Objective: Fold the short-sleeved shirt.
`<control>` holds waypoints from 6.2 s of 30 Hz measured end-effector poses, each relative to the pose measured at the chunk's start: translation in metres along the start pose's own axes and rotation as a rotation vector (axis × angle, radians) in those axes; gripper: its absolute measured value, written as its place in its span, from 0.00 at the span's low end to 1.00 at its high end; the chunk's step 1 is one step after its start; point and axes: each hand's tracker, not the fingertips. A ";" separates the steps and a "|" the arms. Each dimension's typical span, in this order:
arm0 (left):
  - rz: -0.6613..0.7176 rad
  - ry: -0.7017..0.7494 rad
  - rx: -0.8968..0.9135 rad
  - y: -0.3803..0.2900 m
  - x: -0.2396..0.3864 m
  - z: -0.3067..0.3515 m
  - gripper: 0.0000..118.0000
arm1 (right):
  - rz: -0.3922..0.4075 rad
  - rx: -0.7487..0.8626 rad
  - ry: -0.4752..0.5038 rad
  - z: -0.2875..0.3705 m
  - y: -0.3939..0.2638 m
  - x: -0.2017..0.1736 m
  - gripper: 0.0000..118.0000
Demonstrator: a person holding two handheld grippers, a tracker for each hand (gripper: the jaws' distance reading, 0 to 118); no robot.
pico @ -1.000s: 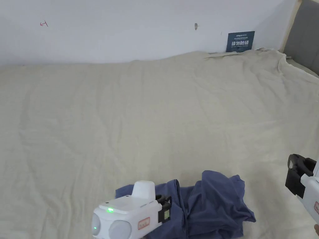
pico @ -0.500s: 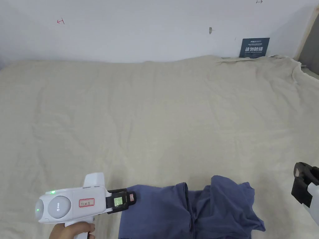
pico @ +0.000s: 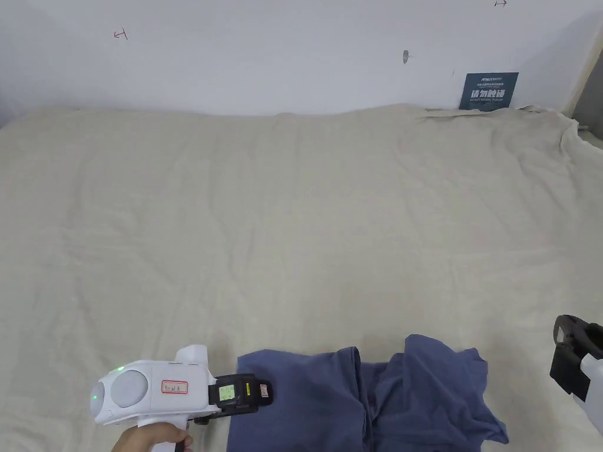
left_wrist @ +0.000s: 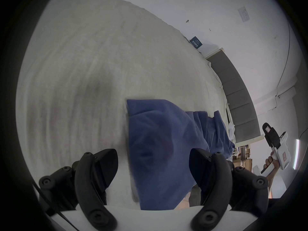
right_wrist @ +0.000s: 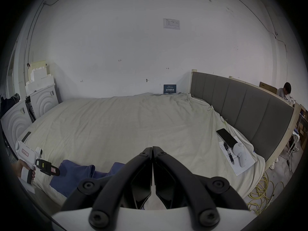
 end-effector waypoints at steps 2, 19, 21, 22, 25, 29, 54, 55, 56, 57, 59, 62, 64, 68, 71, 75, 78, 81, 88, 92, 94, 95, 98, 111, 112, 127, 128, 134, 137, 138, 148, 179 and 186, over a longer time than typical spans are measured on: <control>-0.016 -0.016 -0.008 0.002 0.001 -0.004 0.75 | -0.003 -0.002 0.000 -0.001 -0.001 0.000 0.00; -0.098 0.018 -0.010 0.005 0.015 0.017 0.07 | -0.012 0.005 -0.004 0.002 0.000 0.008 0.00; -0.102 0.049 0.005 0.008 0.015 0.028 0.07 | -0.012 0.008 -0.004 0.002 0.001 0.007 0.00; -0.107 0.067 0.008 0.009 0.014 0.035 0.07 | -0.012 0.008 0.000 0.002 0.002 0.007 0.00; -0.066 0.120 0.021 0.015 0.007 0.061 0.07 | -0.009 0.008 0.006 0.001 0.003 0.006 0.00; -0.077 0.191 0.045 0.021 -0.003 0.096 0.07 | -0.007 0.011 0.018 -0.001 0.003 0.005 0.00; -0.384 0.052 -0.184 0.021 0.199 -0.015 0.07 | -0.016 0.027 -0.010 0.011 0.000 0.022 0.00; -0.387 0.050 -0.203 0.020 0.205 -0.027 0.07 | -0.018 0.028 -0.012 0.012 -0.001 0.023 0.00; -0.382 0.053 -0.212 0.017 0.210 -0.038 0.07 | -0.021 0.027 -0.014 0.012 -0.001 0.024 0.00; -0.379 0.055 -0.218 0.015 0.214 -0.047 0.07 | -0.023 0.027 -0.015 0.012 -0.001 0.025 0.00; -0.385 0.068 -0.229 0.009 0.220 -0.066 0.07 | -0.026 0.027 -0.021 0.013 -0.002 0.028 0.00; -0.425 0.118 -0.248 -0.003 0.228 -0.089 0.07 | -0.029 0.027 -0.026 0.014 -0.003 0.031 0.00; -0.423 0.133 -0.249 -0.011 0.231 -0.097 0.07 | -0.028 0.025 -0.026 0.014 -0.004 0.032 0.00; -0.420 0.149 -0.242 -0.015 0.224 -0.109 0.08 | -0.027 0.029 -0.031 0.015 -0.004 0.033 0.00; -0.424 0.151 -0.227 -0.013 0.222 -0.105 0.14 | -0.027 0.031 -0.032 0.014 -0.003 0.034 0.00; -0.401 0.105 -0.163 -0.010 0.231 -0.083 0.61 | -0.028 0.034 -0.029 0.013 -0.002 0.031 0.00; -0.413 0.104 -0.065 -0.007 0.238 -0.061 0.92 | -0.022 0.042 -0.025 0.012 0.000 0.027 0.00; -0.438 0.085 0.034 -0.008 0.247 -0.029 0.94 | -0.018 0.049 -0.019 0.010 0.004 0.022 0.00; -0.493 0.126 0.288 -0.001 0.232 0.022 0.94 | -0.014 0.062 0.009 0.009 0.010 0.012 0.00; -0.505 0.213 0.320 -0.005 0.211 0.022 0.94 | -0.007 0.065 0.026 0.008 0.012 0.007 0.00; -0.504 0.248 0.373 -0.015 0.198 0.016 0.87 | -0.005 0.068 0.033 0.006 0.012 0.007 0.00; -0.512 0.245 0.390 -0.021 0.195 0.014 0.72 | -0.005 0.068 0.037 0.006 0.012 0.006 0.00; -0.520 0.259 0.406 -0.038 0.186 -0.001 0.22 | -0.006 0.069 0.044 0.003 0.011 0.007 0.00; -0.553 0.180 0.203 -0.094 0.208 -0.097 0.00 | -0.018 0.039 0.021 0.006 0.001 0.025 0.00; -0.551 0.188 0.186 -0.095 0.210 -0.104 0.00 | -0.019 0.036 0.015 0.007 0.000 0.027 0.00; -0.577 0.141 0.139 -0.109 0.234 -0.142 0.00 | -0.040 0.029 -0.031 0.011 -0.003 0.047 0.00; -0.571 0.125 0.156 -0.109 0.234 -0.138 0.00 | -0.040 0.030 -0.032 0.012 -0.003 0.047 0.00; -0.605 0.041 0.284 -0.100 0.252 -0.098 0.00 | -0.038 0.045 -0.029 0.013 0.000 0.044 0.00; -0.602 0.014 0.356 -0.088 0.260 -0.068 0.00 | -0.036 0.063 -0.022 0.014 0.003 0.039 0.00; -0.607 0.004 0.385 -0.084 0.261 -0.058 0.00 | -0.035 0.069 -0.019 0.015 0.004 0.036 0.00; -0.608 0.073 0.667 -0.042 0.246 0.029 0.00 | -0.015 0.159 0.019 0.024 0.021 -0.001 0.00; -0.490 0.480 0.977 -0.032 0.131 0.128 0.00 | 0.046 0.298 0.027 0.007 0.016 -0.064 0.00; -0.467 0.468 0.950 -0.031 0.127 0.120 0.00 | 0.009 0.258 0.059 -0.010 0.000 -0.069 0.00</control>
